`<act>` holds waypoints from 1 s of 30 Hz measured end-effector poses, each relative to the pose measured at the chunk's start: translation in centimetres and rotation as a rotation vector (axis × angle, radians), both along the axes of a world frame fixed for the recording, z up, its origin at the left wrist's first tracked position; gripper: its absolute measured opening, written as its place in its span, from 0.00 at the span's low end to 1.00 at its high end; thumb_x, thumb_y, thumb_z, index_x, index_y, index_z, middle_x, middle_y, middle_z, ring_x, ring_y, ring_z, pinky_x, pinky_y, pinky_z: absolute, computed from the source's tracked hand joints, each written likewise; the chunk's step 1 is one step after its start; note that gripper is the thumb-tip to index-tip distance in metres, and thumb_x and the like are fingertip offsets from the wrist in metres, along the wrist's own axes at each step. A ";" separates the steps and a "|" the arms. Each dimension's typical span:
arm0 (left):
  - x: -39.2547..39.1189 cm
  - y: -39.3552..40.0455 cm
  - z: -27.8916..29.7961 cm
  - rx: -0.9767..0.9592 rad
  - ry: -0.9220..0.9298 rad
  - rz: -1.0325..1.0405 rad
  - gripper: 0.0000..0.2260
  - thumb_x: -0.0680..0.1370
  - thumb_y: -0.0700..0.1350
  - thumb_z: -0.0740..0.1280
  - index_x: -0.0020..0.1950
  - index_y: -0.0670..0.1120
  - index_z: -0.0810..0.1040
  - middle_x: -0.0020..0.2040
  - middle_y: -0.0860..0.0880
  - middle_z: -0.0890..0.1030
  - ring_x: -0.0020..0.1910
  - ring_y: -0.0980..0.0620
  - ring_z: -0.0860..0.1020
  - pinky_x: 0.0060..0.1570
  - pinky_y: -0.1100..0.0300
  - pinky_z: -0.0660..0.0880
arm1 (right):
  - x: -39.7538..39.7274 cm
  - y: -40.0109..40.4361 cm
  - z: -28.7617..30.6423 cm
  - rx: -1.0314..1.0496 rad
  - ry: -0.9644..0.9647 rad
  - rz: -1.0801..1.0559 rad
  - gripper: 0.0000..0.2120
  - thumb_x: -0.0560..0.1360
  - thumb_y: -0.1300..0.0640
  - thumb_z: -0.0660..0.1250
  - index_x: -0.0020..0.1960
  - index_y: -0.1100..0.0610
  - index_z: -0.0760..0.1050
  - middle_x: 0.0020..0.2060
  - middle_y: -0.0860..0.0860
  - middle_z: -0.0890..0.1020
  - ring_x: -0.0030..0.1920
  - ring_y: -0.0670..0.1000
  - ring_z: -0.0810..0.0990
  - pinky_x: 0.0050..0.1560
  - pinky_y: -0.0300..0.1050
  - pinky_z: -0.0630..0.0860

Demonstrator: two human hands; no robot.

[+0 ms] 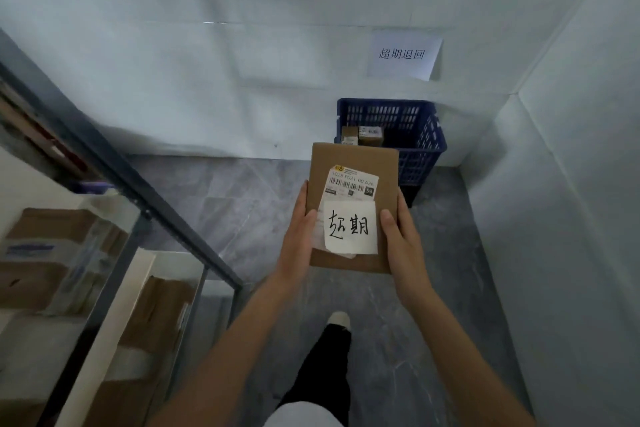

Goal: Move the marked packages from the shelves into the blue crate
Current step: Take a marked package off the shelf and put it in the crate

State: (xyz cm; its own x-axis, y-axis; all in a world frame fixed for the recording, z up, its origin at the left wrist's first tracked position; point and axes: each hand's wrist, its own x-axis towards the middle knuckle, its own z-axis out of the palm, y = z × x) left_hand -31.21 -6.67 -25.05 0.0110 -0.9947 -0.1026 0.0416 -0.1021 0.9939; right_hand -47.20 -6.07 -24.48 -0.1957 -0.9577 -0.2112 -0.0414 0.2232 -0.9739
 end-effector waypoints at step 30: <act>-29.0 -49.3 -12.3 0.447 -0.117 -0.106 0.22 0.84 0.45 0.52 0.78 0.51 0.51 0.69 0.50 0.68 0.59 0.57 0.71 0.48 0.72 0.73 | -28.6 -48.1 -13.3 0.434 0.094 0.010 0.25 0.84 0.51 0.53 0.79 0.48 0.52 0.71 0.53 0.71 0.68 0.54 0.72 0.70 0.55 0.67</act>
